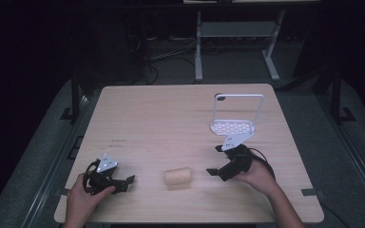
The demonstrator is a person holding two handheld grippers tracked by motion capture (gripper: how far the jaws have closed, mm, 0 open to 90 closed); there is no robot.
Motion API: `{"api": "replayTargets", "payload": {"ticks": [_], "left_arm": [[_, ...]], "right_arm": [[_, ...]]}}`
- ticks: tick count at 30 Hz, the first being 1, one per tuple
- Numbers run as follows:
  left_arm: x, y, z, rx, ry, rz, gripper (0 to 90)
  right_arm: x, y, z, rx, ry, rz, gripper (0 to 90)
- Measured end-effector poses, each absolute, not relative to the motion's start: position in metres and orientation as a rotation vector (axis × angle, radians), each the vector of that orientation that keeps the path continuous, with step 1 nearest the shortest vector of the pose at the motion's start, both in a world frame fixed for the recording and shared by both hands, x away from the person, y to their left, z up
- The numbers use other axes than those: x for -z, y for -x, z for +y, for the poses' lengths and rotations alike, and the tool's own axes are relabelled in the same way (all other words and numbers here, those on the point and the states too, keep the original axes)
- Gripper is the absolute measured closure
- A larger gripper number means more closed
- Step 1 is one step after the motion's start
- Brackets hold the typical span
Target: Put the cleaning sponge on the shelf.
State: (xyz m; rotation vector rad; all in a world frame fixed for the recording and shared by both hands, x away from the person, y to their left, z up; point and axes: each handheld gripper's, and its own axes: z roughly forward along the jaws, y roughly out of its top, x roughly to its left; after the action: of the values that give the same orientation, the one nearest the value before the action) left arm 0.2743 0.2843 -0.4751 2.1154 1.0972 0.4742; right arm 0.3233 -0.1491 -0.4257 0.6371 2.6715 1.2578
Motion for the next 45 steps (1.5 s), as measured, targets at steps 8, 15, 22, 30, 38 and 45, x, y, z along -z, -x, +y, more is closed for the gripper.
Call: {"api": "replayTargets", "payload": {"ticks": [8, 15, 22, 30, 38, 45], "left_arm": [[0.475, -0.274, 0.284, -0.474, -2.115, 1.097, 12.9], [0.475, -0.274, 0.285, -0.473, -2.116, 1.098, 12.9], [0.475, -0.274, 0.285, -0.471, -2.114, 1.099, 12.9], [0.475, -0.275, 0.285, -0.471, -2.11, 1.1, 12.9], [0.475, -0.274, 0.284, -0.472, -2.111, 1.1, 12.9], [0.475, -0.274, 0.284, -0.473, -2.112, 1.099, 12.9]], "right_arm": [[0.424, -0.328, -0.136, -1.26, -0.578, 2.702, 8.5], [0.422, -0.332, -0.122, -1.25, -0.517, 2.734, 8.5], [0.42, -0.334, -0.111, -1.258, -0.46, 2.762, 8.5], [0.42, -0.336, -0.097, -1.263, -0.404, 2.803, 8.6], [0.424, -0.337, -0.082, -1.25, -0.356, 2.851, 8.9], [0.424, -0.338, -0.07, -1.221, -0.294, 2.881, 9.1]]}}
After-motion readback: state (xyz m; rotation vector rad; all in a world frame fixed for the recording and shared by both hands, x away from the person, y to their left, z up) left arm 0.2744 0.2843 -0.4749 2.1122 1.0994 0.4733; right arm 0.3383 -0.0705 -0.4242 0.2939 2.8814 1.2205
